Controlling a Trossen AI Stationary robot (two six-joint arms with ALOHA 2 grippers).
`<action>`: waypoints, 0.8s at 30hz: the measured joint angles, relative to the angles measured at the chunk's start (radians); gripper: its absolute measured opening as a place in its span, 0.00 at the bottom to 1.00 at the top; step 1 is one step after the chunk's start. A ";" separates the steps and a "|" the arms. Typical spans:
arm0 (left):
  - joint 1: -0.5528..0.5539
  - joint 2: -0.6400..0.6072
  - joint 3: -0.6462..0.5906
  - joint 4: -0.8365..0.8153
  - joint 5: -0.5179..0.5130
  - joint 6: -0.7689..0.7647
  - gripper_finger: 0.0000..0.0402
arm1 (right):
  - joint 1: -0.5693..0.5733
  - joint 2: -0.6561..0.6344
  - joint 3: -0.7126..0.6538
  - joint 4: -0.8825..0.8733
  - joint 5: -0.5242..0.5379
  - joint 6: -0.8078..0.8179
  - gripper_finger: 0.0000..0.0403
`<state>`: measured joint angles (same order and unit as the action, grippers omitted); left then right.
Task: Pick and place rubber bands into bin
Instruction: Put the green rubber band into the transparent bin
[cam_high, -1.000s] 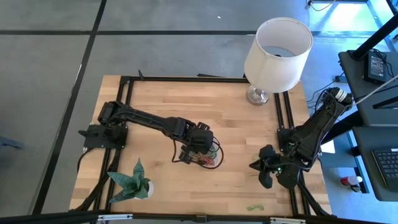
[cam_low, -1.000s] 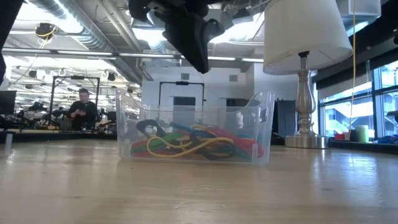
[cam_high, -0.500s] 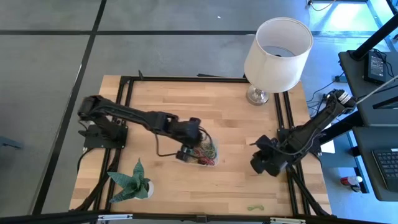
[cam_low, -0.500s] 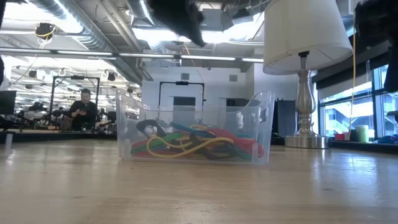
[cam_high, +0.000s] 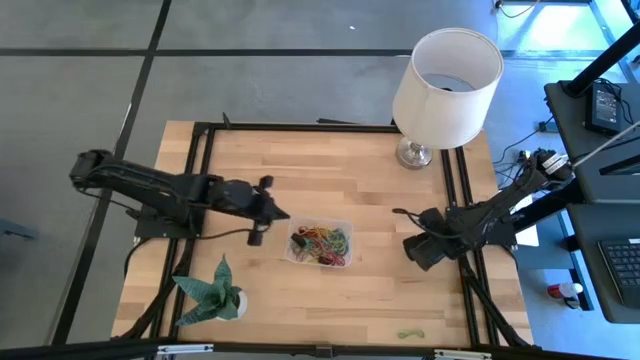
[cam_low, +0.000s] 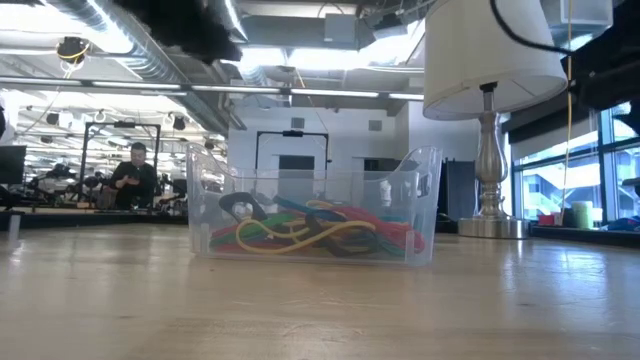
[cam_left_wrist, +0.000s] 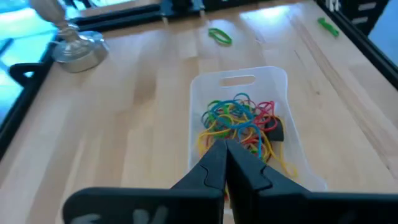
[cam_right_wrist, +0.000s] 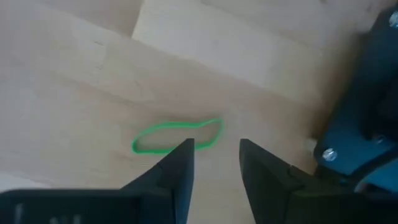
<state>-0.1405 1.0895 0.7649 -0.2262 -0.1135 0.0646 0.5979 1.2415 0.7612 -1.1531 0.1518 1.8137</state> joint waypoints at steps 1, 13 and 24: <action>0.005 -0.034 -0.031 0.014 0.000 -0.002 0.00 | -0.007 0.011 0.000 0.006 -0.008 0.005 0.32; 0.066 -0.310 -0.202 0.013 0.017 0.006 0.00 | -0.041 0.206 0.000 0.081 -0.105 0.069 0.27; 0.073 -0.340 -0.205 -0.011 0.034 0.062 0.00 | -0.066 0.268 -0.124 0.331 -0.155 0.145 0.21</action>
<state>-0.0677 0.7492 0.5598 -0.2368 -0.0795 0.1268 0.5323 1.5097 0.6374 -0.8221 -0.0032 1.9590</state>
